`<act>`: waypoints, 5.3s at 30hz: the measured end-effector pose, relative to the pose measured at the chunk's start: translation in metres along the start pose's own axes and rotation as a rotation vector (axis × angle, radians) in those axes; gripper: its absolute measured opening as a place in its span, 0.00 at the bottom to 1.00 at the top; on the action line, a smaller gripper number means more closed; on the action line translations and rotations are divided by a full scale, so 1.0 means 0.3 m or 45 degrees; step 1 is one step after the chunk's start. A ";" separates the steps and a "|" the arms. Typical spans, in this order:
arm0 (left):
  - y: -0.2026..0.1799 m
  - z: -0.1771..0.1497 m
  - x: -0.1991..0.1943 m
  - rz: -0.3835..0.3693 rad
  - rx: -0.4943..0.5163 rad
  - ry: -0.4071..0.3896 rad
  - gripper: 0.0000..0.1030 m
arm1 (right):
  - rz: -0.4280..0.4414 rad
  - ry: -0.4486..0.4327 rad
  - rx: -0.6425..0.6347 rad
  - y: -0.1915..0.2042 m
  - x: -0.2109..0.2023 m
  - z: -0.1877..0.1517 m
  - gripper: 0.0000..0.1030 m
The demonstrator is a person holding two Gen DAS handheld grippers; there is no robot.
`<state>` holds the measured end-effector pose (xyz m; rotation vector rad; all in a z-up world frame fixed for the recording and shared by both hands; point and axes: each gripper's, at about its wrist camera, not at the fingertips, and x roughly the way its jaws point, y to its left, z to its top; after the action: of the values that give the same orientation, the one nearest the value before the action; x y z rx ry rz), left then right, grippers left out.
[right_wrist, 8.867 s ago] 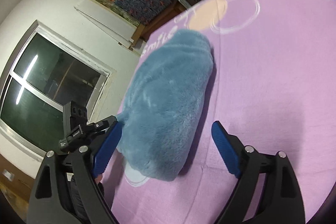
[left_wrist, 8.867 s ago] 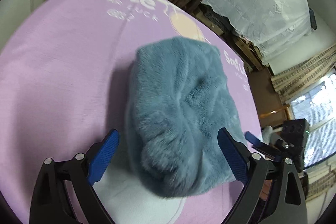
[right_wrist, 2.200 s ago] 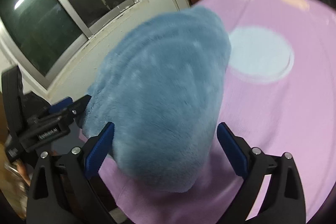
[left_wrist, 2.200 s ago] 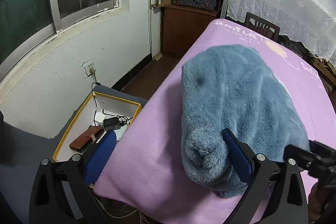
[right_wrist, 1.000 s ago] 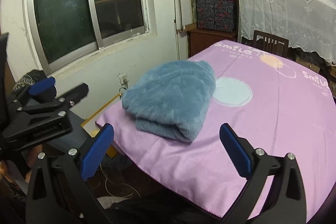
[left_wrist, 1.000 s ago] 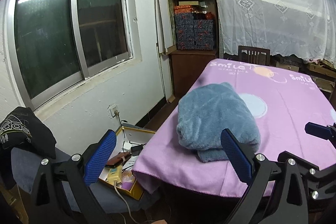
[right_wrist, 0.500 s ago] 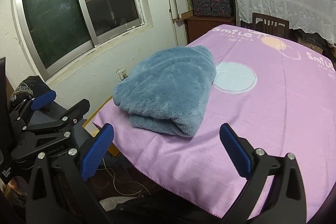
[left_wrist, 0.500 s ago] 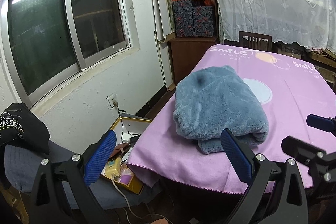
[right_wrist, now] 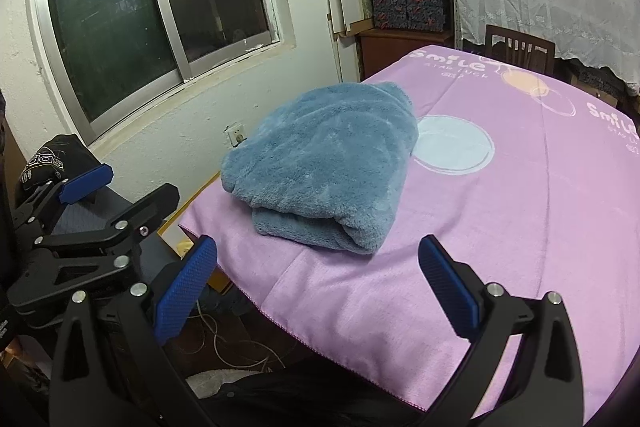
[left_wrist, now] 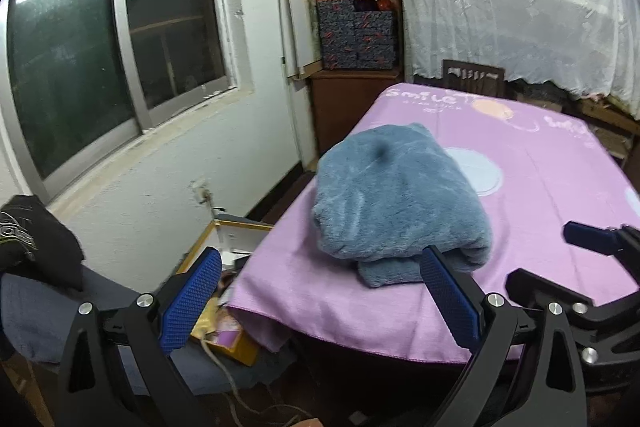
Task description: Fold large clothes
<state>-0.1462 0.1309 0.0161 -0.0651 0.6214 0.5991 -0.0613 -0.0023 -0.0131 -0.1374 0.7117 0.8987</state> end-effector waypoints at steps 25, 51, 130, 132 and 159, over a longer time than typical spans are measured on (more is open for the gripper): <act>0.004 -0.004 0.029 0.026 -0.034 0.057 0.97 | 0.034 0.025 0.042 -0.001 0.023 0.000 0.95; 0.004 -0.004 0.032 0.030 -0.029 0.055 0.97 | 0.036 0.027 0.044 -0.002 0.025 0.000 0.95; -0.005 -0.009 0.010 0.066 -0.031 0.049 0.97 | 0.046 0.037 0.082 -0.008 0.038 -0.001 0.95; -0.009 -0.009 0.012 0.066 -0.030 0.051 0.97 | 0.047 0.038 0.082 -0.010 0.037 -0.001 0.95; -0.015 -0.014 0.018 0.057 -0.026 0.060 0.97 | 0.043 0.037 0.107 -0.023 0.038 -0.002 0.95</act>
<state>-0.1424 0.1290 0.0091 -0.0851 0.6634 0.6488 -0.0518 0.0007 -0.0217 -0.0638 0.7796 0.8989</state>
